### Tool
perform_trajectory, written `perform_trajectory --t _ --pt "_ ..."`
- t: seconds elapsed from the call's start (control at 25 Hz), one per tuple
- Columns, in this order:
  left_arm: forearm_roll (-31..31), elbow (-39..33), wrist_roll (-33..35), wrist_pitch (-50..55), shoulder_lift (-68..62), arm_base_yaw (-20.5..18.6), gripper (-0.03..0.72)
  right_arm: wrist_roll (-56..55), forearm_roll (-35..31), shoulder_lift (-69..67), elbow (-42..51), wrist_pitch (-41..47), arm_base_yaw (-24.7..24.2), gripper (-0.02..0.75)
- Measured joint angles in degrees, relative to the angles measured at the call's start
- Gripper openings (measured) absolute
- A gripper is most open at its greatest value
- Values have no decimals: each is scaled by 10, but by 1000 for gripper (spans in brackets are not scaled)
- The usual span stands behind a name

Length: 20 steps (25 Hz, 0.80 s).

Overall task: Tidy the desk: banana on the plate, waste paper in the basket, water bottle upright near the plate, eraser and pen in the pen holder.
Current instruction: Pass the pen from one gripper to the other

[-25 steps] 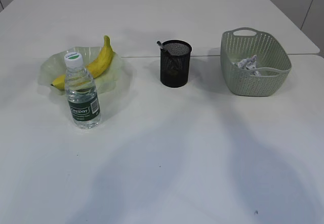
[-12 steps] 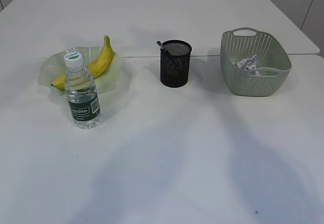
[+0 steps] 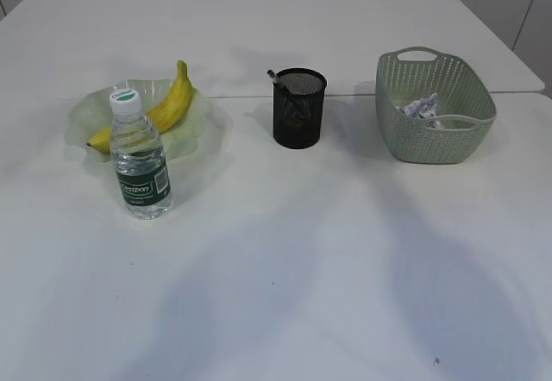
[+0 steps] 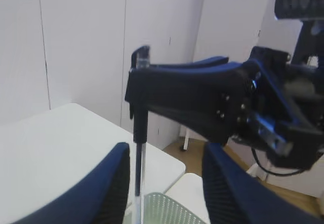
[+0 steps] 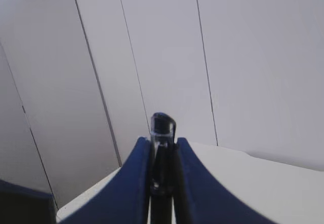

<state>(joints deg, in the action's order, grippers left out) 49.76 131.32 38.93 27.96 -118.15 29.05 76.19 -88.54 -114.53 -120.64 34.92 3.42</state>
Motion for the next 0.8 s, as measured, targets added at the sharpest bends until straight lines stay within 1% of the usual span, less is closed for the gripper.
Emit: perform_trajectory --t 0.12,0.36,0.44,0.8 --pt "0 0 8 -4 2 -14 329 19 1 -19 0 0 0 75" --pt "0 0 11 -4 27 -67 329 60 -3 -65 0 -1 0 75" --pt "0 0 11 -4 33 -79 328 73 -3 -81 0 -1 0 75" --pt "-3 0 12 47 42 -133 323 127 -14 -129 0 20 7 75"
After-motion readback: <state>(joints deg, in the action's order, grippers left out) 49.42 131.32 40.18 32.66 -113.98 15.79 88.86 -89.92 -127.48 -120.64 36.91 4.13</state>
